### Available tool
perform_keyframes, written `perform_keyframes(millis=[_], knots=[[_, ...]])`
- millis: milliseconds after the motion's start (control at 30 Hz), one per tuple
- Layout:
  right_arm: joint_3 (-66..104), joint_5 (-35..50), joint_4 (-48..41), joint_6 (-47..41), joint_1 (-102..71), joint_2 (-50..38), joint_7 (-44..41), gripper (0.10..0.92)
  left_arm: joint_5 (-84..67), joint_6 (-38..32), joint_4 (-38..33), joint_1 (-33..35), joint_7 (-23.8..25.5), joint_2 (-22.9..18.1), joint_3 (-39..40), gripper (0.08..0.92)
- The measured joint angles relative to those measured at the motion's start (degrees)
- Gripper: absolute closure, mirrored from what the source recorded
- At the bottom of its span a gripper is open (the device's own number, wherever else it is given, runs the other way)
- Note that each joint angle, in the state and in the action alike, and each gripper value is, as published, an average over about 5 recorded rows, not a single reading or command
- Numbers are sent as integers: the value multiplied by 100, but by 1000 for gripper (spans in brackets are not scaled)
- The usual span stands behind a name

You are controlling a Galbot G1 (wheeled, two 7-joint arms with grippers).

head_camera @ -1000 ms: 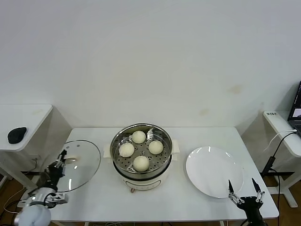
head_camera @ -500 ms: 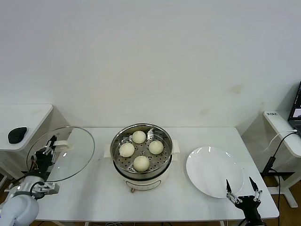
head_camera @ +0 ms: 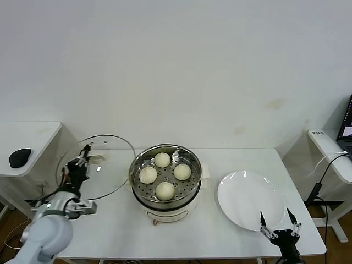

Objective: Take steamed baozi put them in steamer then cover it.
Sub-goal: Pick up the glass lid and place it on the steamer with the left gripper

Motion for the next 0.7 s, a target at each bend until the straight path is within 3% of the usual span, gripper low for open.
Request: perform_keyframes(millis=[267,700], knots=[[-23,-374,86,-2,15,138,58,203,462,533,-31,-695,391,-423,943,853],[-63,-636,132,-14,-61,204,61,203,1087,754,302,-1539,616,-1241,2249,853]])
